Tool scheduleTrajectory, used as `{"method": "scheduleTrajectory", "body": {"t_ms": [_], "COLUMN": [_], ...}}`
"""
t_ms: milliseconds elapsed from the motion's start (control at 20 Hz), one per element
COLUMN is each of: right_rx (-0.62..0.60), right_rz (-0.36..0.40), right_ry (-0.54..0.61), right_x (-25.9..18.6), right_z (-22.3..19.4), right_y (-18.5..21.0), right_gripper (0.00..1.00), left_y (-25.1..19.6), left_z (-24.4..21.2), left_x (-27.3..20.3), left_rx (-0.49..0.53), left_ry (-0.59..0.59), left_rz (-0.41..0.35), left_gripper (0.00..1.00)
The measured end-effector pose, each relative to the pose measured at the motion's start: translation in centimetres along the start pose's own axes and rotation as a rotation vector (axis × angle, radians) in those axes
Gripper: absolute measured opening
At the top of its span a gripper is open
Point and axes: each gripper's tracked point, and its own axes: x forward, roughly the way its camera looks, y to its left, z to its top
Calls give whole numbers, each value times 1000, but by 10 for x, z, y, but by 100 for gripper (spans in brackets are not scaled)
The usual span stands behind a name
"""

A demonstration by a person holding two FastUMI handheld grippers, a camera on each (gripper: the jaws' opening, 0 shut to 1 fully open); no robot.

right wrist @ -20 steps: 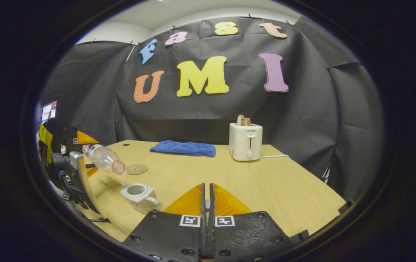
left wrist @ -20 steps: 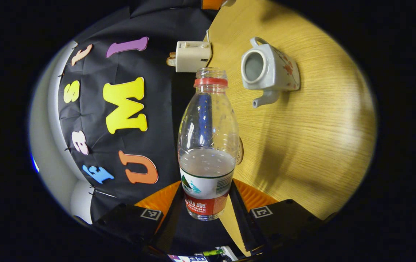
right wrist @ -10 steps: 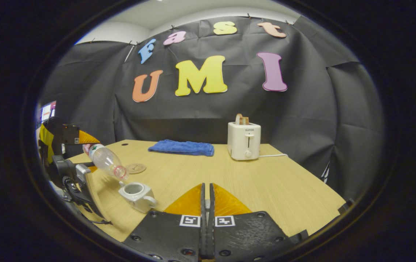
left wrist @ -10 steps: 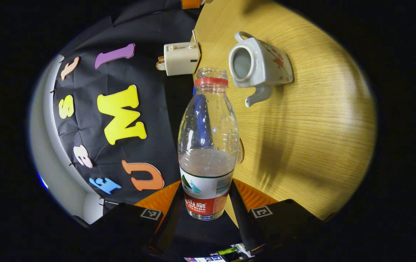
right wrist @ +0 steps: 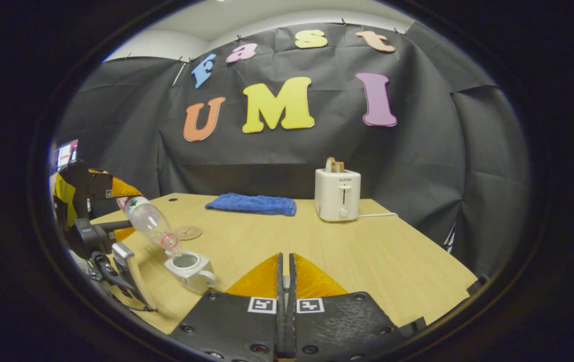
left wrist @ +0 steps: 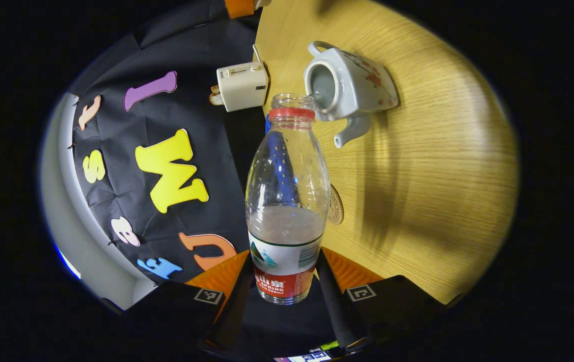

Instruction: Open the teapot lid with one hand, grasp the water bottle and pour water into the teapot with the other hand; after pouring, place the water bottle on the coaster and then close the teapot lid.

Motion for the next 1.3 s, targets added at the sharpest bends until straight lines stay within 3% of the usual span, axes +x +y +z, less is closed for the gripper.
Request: {"method": "scheduleTrajectory", "body": {"t_ms": [1300], "right_rx": [20], "right_rz": [8], "right_ry": [3], "right_x": [0], "right_z": [-3], "right_y": [-3], "right_gripper": [0], "left_y": [22], "left_z": [14], "left_x": [-2], "left_rx": [167], "left_ry": [-16], "left_rz": [118], "left_gripper": [74]}}
